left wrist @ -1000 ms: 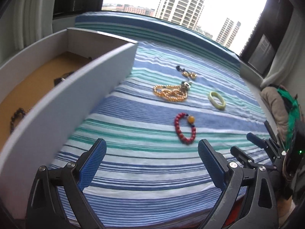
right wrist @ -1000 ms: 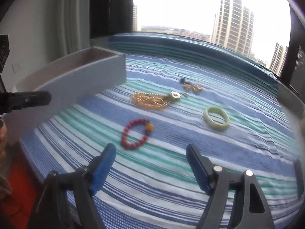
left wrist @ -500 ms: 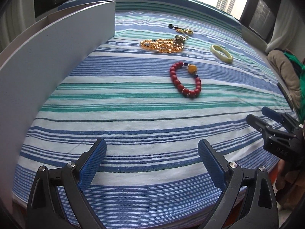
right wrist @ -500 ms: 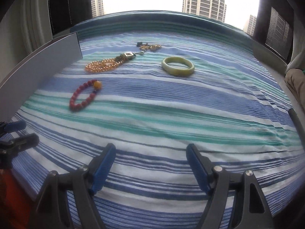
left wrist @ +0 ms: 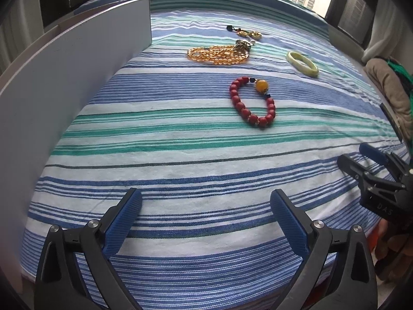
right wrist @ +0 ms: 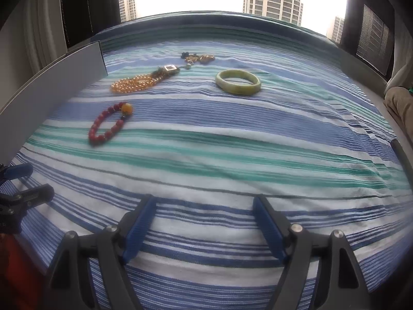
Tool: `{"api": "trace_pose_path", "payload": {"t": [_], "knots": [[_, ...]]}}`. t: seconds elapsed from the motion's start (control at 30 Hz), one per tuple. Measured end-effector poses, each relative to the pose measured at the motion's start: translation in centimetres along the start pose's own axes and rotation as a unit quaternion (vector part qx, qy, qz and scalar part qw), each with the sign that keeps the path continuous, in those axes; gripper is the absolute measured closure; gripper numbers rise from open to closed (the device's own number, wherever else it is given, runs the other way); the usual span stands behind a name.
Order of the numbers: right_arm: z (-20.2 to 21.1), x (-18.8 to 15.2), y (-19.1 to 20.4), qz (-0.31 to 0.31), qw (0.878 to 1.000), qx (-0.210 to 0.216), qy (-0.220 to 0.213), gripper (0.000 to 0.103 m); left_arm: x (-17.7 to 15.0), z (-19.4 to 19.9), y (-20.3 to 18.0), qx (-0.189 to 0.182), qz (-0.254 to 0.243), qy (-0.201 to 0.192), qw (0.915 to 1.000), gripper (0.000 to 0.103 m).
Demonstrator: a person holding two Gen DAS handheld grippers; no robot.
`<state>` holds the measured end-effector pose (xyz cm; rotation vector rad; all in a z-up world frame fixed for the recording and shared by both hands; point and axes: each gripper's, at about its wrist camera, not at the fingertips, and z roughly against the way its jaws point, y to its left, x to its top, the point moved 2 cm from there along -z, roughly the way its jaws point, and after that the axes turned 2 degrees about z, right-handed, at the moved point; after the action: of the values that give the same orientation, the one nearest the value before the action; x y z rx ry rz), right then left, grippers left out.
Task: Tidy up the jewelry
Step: 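Lower the left tool onto the red bead bracelet and close it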
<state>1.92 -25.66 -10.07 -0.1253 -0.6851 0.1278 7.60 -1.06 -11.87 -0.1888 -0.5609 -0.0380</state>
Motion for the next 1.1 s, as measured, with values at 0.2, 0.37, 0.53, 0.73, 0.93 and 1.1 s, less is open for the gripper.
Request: {"api": "trace_pose_path", "payload": {"t": [0.2,0.37,0.53,0.73,0.93,1.1], "knots": [[0.0,0.0,-0.1,-0.002,1.0,-0.001,-0.002,0.022,5.1,1.6,-3.5,-0.021,-0.045,-0.053,0.9973,0.004],[0.1,-0.1,-0.1,-0.004,1.0,-0.003,-0.002,0.022,8.5,0.7,-8.7,-0.083,-0.101,-0.042,0.9905,0.013],[0.2,-0.3,-0.1,-0.005,1.0,-0.002,0.0,0.022,9.4,-4.6,-10.3,-0.069,-0.083,0.024,0.9939,0.031],[0.5,-0.7,-0.2,-0.002,1.0,0.001,-0.004,0.022,10.2,-6.8,-9.7,-0.032,-0.049,0.02,0.9981,0.042],[0.6,-0.7,-0.2,0.002,1.0,0.007,-0.002,0.022,10.3,-6.5,-9.2,-0.01,-0.069,0.003,0.9976,0.088],[0.6,0.4,-1.9,-0.027,0.998,0.06,0.024,0.022,7.5,-4.6,-7.0,0.009,-0.125,-0.005,0.9922,0.088]]}}
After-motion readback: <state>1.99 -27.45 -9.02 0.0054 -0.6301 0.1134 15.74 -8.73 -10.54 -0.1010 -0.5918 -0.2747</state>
